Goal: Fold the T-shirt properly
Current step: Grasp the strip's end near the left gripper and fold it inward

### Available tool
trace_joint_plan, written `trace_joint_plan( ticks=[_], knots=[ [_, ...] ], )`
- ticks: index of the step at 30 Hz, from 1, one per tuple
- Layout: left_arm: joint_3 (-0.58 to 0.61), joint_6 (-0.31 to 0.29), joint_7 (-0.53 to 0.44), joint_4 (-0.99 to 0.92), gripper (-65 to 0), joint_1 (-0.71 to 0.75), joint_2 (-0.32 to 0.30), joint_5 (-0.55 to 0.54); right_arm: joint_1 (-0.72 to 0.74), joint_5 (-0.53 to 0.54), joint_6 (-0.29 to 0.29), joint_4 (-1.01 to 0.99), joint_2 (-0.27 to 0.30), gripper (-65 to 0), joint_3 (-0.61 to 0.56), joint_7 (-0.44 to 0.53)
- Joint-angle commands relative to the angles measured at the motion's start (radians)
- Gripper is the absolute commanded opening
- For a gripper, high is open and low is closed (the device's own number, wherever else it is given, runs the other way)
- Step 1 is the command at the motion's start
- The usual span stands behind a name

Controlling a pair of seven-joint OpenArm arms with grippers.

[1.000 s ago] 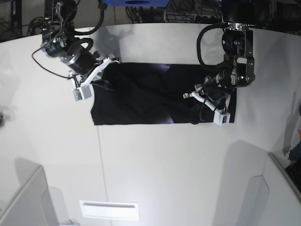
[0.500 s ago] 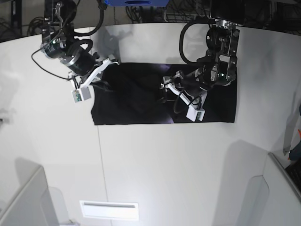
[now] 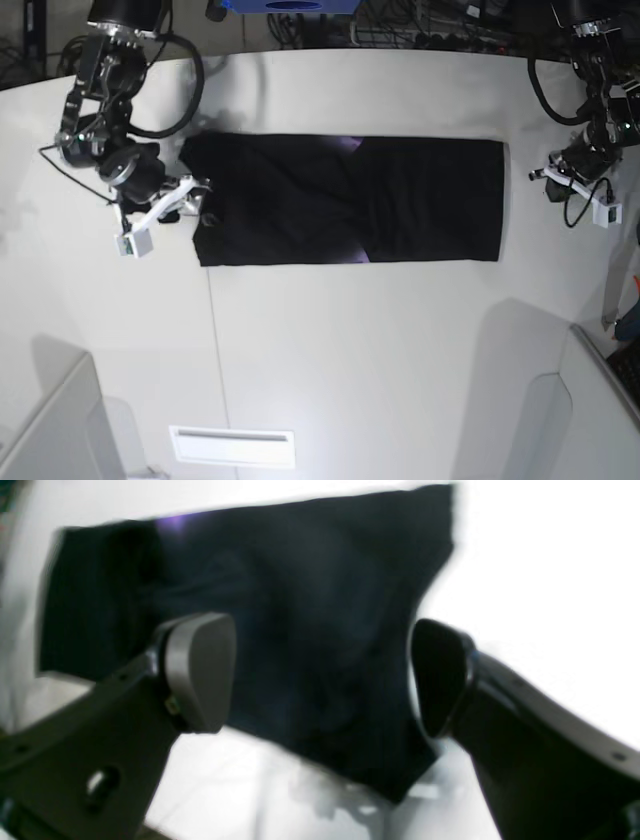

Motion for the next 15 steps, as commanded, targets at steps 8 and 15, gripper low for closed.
trace_joint_plan(
  ticks=[8,15],
  knots=[
    [-0.034,-0.140,-0.110,-0.060,-65.0,-0.009,0.036,0.208,0.124,0.018,0.008,-0.267,0.011,-15.6,0.057,0.015],
    [-0.034,-0.179,-0.124,-0.074,-65.0,-0.050,0.119,0.341,0.086,0.021,0.008,-0.302,0.037,-15.6,-0.012,0.057]
  ],
)
